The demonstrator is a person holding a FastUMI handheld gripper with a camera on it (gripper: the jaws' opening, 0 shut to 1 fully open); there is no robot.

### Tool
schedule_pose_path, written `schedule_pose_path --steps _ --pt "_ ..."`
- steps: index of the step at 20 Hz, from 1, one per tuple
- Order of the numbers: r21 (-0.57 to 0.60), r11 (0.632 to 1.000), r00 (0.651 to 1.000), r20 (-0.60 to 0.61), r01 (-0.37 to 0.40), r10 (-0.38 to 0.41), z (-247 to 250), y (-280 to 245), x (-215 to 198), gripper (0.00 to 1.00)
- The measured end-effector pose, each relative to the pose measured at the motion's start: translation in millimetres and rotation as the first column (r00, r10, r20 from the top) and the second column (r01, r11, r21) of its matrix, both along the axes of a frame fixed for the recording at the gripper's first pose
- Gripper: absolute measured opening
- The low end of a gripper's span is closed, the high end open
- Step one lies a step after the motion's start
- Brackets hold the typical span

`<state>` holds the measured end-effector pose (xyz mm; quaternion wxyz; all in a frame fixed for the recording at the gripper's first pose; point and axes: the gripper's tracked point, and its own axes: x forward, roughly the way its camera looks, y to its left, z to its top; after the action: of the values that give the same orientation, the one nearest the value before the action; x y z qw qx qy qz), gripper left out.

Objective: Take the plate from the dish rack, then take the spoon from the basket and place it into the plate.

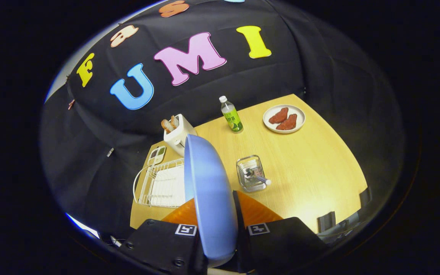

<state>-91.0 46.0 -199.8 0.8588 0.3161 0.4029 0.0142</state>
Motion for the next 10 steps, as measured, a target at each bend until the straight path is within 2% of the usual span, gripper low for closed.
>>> schedule_pose_path --steps 6,10 --pt "0.165 0.985 0.994 -0.085 -0.053 0.068 -76 24 -57 0.33" --pt "0.203 0.976 0.983 -0.146 -0.078 0.109 -125 45 -75 0.33"
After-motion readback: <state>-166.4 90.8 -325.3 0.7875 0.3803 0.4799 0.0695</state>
